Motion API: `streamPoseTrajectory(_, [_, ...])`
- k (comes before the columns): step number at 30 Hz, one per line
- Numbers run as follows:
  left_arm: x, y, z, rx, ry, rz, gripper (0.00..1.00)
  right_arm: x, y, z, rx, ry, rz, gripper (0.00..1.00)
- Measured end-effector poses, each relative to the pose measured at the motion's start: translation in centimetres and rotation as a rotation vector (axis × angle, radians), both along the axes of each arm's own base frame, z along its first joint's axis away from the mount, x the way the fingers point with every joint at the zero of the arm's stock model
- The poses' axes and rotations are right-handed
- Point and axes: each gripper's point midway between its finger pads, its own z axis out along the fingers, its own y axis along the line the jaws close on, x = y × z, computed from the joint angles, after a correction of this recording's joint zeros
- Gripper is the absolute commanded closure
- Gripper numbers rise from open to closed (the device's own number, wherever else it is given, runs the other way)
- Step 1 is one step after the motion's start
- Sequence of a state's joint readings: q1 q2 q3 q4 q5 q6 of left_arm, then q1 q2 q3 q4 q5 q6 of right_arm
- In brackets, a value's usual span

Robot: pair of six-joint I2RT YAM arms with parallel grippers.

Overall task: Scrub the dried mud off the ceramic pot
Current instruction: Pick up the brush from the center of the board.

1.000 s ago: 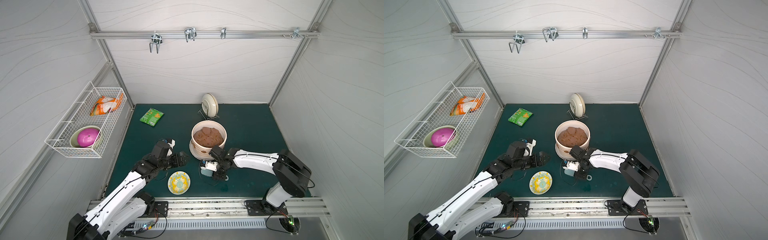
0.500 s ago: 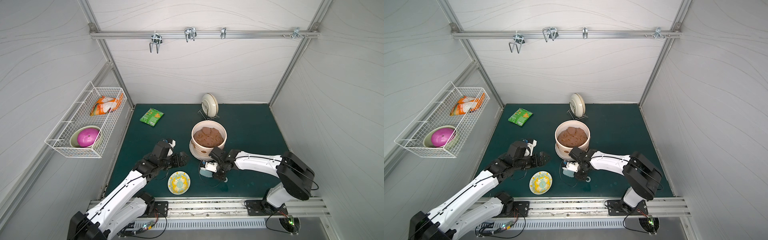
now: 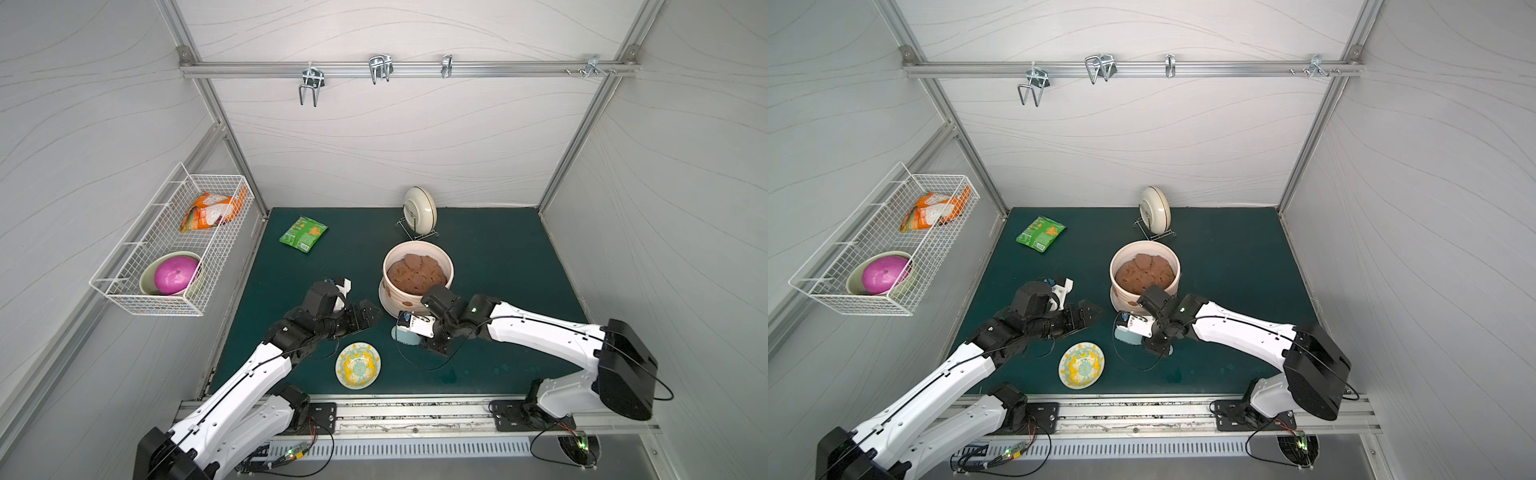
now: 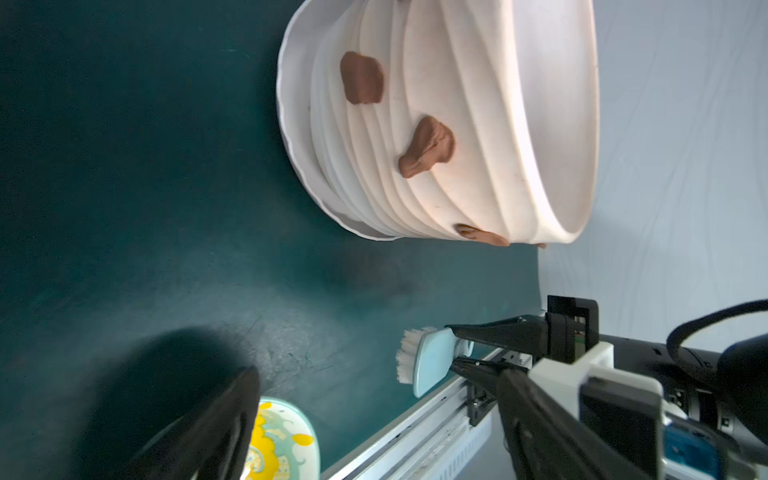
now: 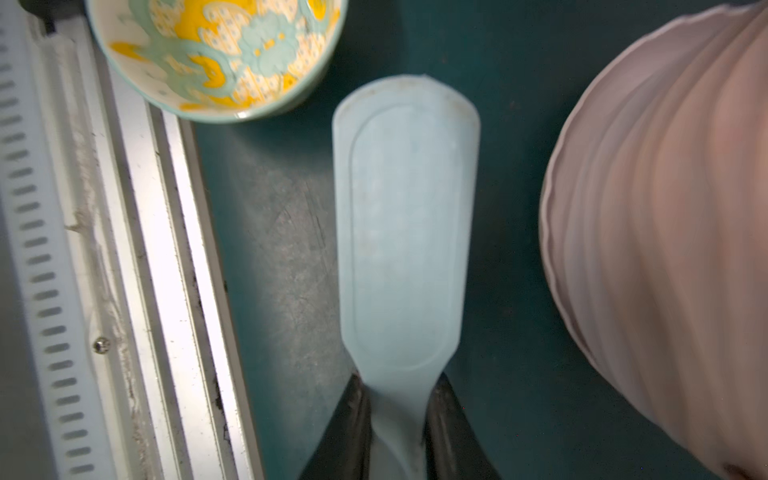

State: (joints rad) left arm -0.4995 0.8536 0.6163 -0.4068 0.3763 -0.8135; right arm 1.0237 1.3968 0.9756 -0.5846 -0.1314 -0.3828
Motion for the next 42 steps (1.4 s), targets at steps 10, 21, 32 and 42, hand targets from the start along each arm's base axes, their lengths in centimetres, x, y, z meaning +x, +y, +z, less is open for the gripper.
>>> streamPoseTrajectory(10, [-0.9,-3.2,1.7,-0.145,0.055,-0.047,0.22,1.6,2.9,6.8,0.12,-0.108,0.029,0.88])
streamPoseTrajectory(21, [-0.3,-4.5,3.3,-0.229,0.053,-0.049,0.57,1.9,3.7,7.7,0.126,-0.139,0.056,0.87])
streamPoseTrajectory(32, [0.1,-5.1,4.0,-0.269,0.047,-0.056,0.79,1.7,3.9,7.5,0.127,-0.131,0.066,0.8])
streamPoseTrajectory(42, [0.5,-5.5,5.2,-0.311,0.011,-0.058,0.77,2.2,4.8,7.2,0.191,-0.146,0.058,0.26])
